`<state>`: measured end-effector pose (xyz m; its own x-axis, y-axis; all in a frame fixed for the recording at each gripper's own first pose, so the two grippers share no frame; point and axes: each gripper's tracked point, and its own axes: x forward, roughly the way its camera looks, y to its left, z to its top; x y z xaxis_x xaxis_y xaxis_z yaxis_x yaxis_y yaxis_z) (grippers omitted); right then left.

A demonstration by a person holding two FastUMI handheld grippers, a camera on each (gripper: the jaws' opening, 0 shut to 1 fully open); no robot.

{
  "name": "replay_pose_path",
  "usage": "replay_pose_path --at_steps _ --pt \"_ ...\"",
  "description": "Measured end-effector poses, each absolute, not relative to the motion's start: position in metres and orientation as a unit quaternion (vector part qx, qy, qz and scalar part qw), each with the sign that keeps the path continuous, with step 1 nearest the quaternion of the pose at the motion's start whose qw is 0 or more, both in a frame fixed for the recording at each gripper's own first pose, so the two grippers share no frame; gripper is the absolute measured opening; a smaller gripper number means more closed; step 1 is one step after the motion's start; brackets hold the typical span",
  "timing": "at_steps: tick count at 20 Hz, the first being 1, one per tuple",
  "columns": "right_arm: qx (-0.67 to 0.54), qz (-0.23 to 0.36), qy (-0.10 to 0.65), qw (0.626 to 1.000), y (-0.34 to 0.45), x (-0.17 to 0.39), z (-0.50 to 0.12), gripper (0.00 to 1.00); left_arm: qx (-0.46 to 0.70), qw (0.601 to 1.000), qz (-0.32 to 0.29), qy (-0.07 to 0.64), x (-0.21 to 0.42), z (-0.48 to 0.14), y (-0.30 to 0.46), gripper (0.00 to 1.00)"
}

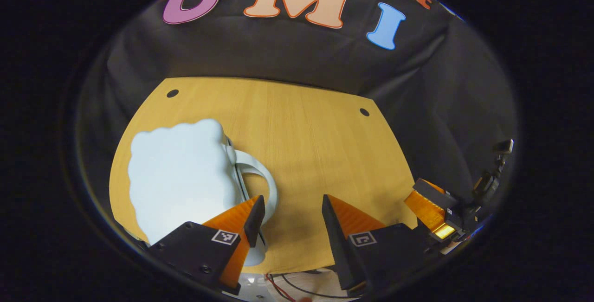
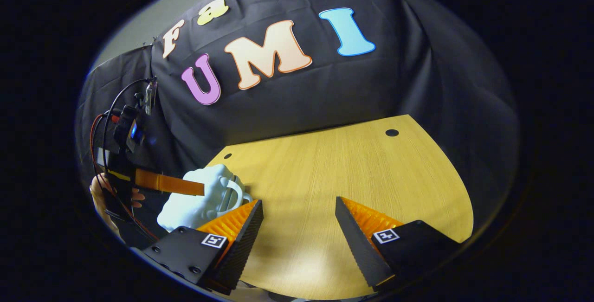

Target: First open the suitcase, pack the skin care products into it, and then close the suitcase.

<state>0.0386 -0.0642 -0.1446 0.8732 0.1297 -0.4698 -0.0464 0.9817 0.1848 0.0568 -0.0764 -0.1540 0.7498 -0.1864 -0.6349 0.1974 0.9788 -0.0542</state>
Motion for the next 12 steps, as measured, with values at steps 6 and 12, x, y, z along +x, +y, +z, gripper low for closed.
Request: replay_pose_path --at_steps 6,12 --pt "0.088 0.051 0.217 0.971 -0.079 0.029 -0.121 0.98 0.017 0.942 -0.074 0.328 0.034 -0.160 -0.087 0.78" --pt "0.080 0.052 0.215 0.972 -0.089 0.010 -0.121 0.98 0.025 0.941 -0.078 0.328 0.020 -0.166 -0.101 0.78"
